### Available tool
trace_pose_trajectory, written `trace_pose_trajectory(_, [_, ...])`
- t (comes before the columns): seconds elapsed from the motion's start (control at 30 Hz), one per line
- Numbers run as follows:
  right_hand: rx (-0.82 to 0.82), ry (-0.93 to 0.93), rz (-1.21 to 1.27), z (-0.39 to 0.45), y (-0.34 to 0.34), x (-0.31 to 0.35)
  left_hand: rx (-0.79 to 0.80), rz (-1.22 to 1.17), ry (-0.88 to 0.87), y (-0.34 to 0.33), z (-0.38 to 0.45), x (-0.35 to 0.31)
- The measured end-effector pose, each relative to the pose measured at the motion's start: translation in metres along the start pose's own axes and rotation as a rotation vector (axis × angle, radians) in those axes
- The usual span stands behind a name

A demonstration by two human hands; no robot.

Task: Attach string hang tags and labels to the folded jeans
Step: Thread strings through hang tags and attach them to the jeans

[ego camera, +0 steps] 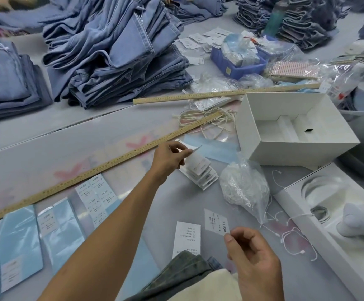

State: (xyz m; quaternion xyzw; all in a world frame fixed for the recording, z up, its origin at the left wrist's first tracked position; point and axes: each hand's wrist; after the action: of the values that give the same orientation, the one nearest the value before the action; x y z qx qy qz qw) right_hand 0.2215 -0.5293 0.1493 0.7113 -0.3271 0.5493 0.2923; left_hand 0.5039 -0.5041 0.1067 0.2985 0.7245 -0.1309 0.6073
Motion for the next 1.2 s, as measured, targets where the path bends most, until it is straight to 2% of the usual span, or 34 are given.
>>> trace_pose_trajectory(0.07, [-0.004, -0.008, 0.005, 0.0, 0.0, -0.001, -0.085, -0.021, -0.015, -0.001, -0.005, -0.007])
trace_pose_trajectory(0.2, [-0.013, -0.006, 0.012, -0.002, 0.002, 0.001, -0.292, -0.073, -0.186, -0.001, -0.041, -0.022])
trace_pose_trajectory(0.27, [-0.025, 0.002, 0.029, -0.005, 0.003, 0.005, -0.332, -0.141, -0.242, 0.0, -0.077, -0.023])
trace_pose_trajectory(0.43, [0.026, 0.114, 0.065, -0.019, 0.014, 0.038, -0.427, -0.268, -0.166, 0.004, -0.193, 0.003])
trace_pose_trajectory(0.57, [0.207, 0.196, 0.114, -0.046, 0.02, 0.077, -0.53, -0.336, -0.062, 0.009, -0.268, 0.01])
trace_pose_trajectory(0.7, [0.429, 0.141, 0.212, -0.083, 0.031, 0.107, -0.472, -0.437, -0.068, 0.011, -0.334, -0.001])
trace_pose_trajectory(0.83, [0.57, 0.001, 0.278, -0.122, 0.052, 0.121, -0.296, -0.476, 0.026, -0.005, -0.397, 0.002])
trace_pose_trajectory(0.9, [0.626, -0.079, 0.254, -0.138, 0.06, 0.118, -0.203, -0.417, 0.08, -0.02, -0.425, 0.005])
trace_pose_trajectory(1.03, [0.679, -0.281, 0.162, -0.161, 0.073, 0.101, -0.25, -0.226, 0.067, -0.048, -0.46, 0.013])
trace_pose_trajectory(1.1, [0.707, -0.33, 0.063, -0.167, 0.081, 0.092, -0.292, -0.269, 0.046, -0.054, -0.465, 0.013])
trace_pose_trajectory(1.2, [0.714, -0.382, -0.056, -0.176, 0.089, 0.082, -0.268, -0.359, 0.014, -0.054, -0.468, 0.013])
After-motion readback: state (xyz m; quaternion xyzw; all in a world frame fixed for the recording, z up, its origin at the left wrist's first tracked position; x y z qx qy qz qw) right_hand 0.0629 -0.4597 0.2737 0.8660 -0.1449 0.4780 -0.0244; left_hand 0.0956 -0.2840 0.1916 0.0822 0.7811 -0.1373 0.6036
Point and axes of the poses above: each hand's wrist, its own z-axis towards the middle knuckle, its own y-axis out of the back of the hand, x = y × z, and after that the axes turned 6 degrees about x, right-handed
